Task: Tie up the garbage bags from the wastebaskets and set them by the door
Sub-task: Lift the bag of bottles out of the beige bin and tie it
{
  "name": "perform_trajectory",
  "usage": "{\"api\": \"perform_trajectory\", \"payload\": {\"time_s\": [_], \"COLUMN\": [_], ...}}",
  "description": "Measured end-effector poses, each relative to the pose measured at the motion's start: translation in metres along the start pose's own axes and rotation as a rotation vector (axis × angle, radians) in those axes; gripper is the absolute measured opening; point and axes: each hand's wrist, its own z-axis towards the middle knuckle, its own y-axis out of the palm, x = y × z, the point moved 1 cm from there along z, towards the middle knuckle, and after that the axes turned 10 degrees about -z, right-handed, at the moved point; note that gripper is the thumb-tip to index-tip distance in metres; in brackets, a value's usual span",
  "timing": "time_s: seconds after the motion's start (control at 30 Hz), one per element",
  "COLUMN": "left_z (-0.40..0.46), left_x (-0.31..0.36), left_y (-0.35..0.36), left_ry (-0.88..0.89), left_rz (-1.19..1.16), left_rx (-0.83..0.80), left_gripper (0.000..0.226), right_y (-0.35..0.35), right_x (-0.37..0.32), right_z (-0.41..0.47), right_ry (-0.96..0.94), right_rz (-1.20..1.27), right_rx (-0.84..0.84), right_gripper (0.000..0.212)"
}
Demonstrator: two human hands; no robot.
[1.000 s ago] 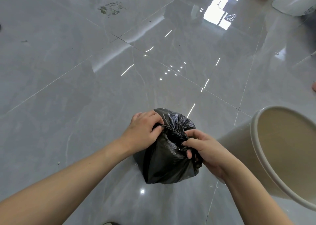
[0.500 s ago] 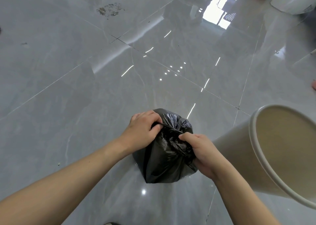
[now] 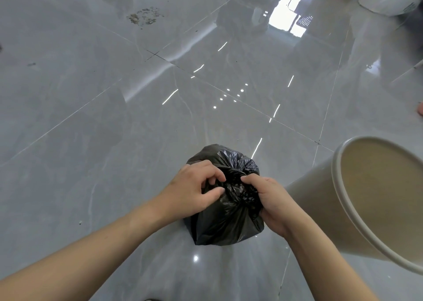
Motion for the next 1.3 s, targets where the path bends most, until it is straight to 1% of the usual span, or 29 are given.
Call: {"api": "perform_trajectory", "payload": {"time_s": [0.13,0.2,0.27,0.3,0.4,0.47,0.53,0.57,0.6,0.63,0.67,0.7,0.73,0.83,0.9,0.97,1.0,1.03,1.07,1.13,1.2,1.3], "left_z": [0.001,0.001,0.001,0.0,0.0,0.002,0.004,0.004,0.004,0.004,0.005,0.006,0.007,0.001,-0.007,-0.015,-0.017,-0.018,-0.018,-0.015,-0.012,-0.009], "left_x": [0.0,0.004,0.009,0.01,0.014,0.017,0.021,0.024,0.027,0.028,0.03,0.03,0.031,0.026,0.023,0.021,0.019,0.016,0.015,0.013,0.012,0.016], "left_y": [0.005,0.006,0.006,0.006,0.003,-0.002,-0.005,-0.007,-0.009,-0.012,-0.014,-0.014,-0.013,-0.005,0.004,0.011,0.014,0.017,0.019,0.017,0.014,0.007], "left_ry": [0.029,0.037,-0.006,-0.056,-0.267,-0.416,-0.543,-0.584,-0.612,-0.631,-0.64,-0.639,-0.623,-0.504,-0.451,-0.473,-0.461,-0.422,-0.368,-0.308,-0.326,-0.397], "left_rz": [-0.003,-0.01,-0.068,-0.124,-0.405,-0.727,-1.117,-1.275,-1.393,-1.463,-1.471,-1.399,-1.248,-0.563,-0.207,0.082,0.225,0.345,0.421,0.451,0.363,0.101], "left_rx": [0.034,0.05,0.057,0.057,0.111,0.171,0.155,0.137,0.125,0.116,0.107,0.105,0.104,0.083,-0.037,-0.136,-0.147,-0.136,-0.115,-0.104,-0.197,-0.338], "left_gripper": [0.004,0.005,0.008,0.009,0.013,0.008,0.005,0.007,0.01,0.012,0.014,0.015,0.015,0.007,0.03,0.048,0.051,0.048,0.04,0.023,0.024,0.029], "right_y": [0.001,0.0,0.0,-0.001,-0.004,-0.006,-0.007,-0.008,-0.009,-0.011,-0.014,-0.016,-0.018,-0.013,-0.009,-0.007,-0.006,-0.006,-0.006,-0.005,-0.005,-0.008], "right_x": [0.0,0.0,0.0,0.0,0.003,0.006,0.009,0.011,0.013,0.014,0.015,0.016,0.016,0.018,0.021,0.023,0.024,0.025,0.025,0.026,0.025,0.024], "right_z": [-0.002,-0.003,-0.003,-0.004,-0.005,-0.006,-0.005,-0.004,-0.002,-0.001,0.0,0.0,0.0,0.001,0.004,0.008,0.009,0.01,0.01,0.01,0.008,0.009], "right_ry": [-0.006,-0.002,-0.004,-0.005,0.005,-0.001,-0.016,-0.02,-0.027,-0.04,-0.054,-0.065,-0.075,-0.071,-0.06,-0.049,-0.045,-0.047,-0.049,-0.049,-0.049,-0.084], "right_rz": [-0.027,-0.03,-0.032,-0.033,-0.078,-0.147,-0.196,-0.197,-0.19,-0.184,-0.179,-0.172,-0.169,-0.197,-0.183,-0.155,-0.14,-0.117,-0.092,-0.068,-0.073,-0.139], "right_rx": [0.004,-0.003,0.001,0.008,0.041,0.076,0.15,0.196,0.232,0.26,0.281,0.292,0.288,0.226,0.21,0.217,0.22,0.219,0.214,0.208,0.222,0.298], "right_gripper": [0.026,0.026,0.026,0.026,0.026,0.03,0.034,0.031,0.025,0.02,0.023,0.026,0.028,0.029,0.028,0.028,0.028,0.029,0.029,0.03,0.028,0.02]}}
